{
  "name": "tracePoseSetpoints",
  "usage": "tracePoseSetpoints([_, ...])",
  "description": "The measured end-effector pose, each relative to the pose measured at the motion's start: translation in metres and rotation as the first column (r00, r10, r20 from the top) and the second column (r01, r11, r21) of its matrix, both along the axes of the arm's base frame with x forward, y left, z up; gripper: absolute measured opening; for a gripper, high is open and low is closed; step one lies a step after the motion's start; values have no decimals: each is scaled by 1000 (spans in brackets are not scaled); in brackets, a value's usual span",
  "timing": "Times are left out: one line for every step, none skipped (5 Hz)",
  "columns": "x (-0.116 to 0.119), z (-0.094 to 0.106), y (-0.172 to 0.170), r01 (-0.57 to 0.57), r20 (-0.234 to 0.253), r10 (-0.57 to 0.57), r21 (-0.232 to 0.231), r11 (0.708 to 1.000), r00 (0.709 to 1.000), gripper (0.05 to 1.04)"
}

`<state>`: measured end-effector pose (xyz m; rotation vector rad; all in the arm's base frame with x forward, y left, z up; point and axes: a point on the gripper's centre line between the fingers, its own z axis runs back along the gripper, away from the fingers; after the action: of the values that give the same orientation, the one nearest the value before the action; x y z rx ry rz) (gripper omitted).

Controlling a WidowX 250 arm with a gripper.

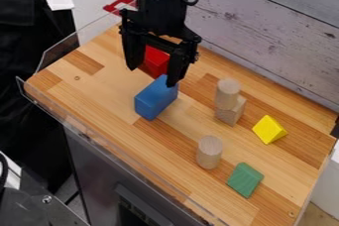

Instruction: Put the blue rectangular block on the top of the red arch

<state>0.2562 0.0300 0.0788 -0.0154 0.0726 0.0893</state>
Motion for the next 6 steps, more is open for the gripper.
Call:
tracePoseSetpoints([-3, -7, -1, 0, -29, 0, -6, 1000, 1000, 999])
tracePoseSetpoints([-1, -17, 4, -2, -30, 1, -48, 999, 1000, 999])
tracePoseSetpoints([3, -31, 14, -4, -39, 0, -90, 996, 999, 999])
tracePoseSetpoints([6, -42, 17, 14, -87, -23, -108, 994, 996, 999])
tracePoseSetpoints([3, -49, 16, 24, -116, -38, -118, 993, 993, 999])
tracePoseSetpoints([3, -48, 12, 43, -124, -58, -115, 992, 991, 999])
